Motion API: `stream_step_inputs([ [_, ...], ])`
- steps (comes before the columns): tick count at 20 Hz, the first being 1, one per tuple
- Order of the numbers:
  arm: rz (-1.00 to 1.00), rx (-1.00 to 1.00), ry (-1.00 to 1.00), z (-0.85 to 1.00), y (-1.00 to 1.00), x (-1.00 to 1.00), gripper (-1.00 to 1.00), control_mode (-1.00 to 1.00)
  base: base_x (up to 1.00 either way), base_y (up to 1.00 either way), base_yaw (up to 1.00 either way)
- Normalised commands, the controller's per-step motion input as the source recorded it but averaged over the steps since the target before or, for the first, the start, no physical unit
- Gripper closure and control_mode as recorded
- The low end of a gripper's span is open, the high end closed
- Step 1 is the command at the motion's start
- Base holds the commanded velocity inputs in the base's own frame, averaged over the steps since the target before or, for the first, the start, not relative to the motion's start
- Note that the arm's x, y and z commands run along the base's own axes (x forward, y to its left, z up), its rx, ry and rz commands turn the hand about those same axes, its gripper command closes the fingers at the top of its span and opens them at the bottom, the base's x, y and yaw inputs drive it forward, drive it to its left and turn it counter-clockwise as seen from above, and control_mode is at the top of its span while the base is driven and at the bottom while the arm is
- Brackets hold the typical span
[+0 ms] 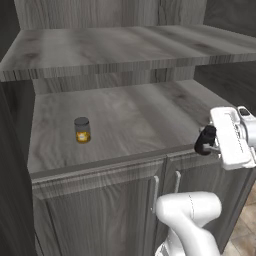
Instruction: Collect the turmeric, mayonnaise, and shaker from the cabinet and place them next to the stove.
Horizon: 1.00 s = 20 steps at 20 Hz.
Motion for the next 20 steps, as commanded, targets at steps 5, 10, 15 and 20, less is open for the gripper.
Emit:
stream_step_inputs([
  [5, 0.0, 0.0, 0.01, -0.2, 0.04, -0.62, 1.0, -1.0, 0.0, 0.0, 0.0],
  [10, 0.0, 0.0, 0.0, -0.05, 0.0, -0.15, 1.0, 1.0, -0.67, 0.0, 0.0],
  [15, 0.0, 0.0, 0.0, 0.0, 0.0, 0.0, 1.0, 1.0, -0.87, 0.16, 0.0],
  [20, 0.0, 0.0, 0.0, 0.0, 0.0, 0.0, 1.0, 1.0, -0.89, 0.32, 0.0],
])
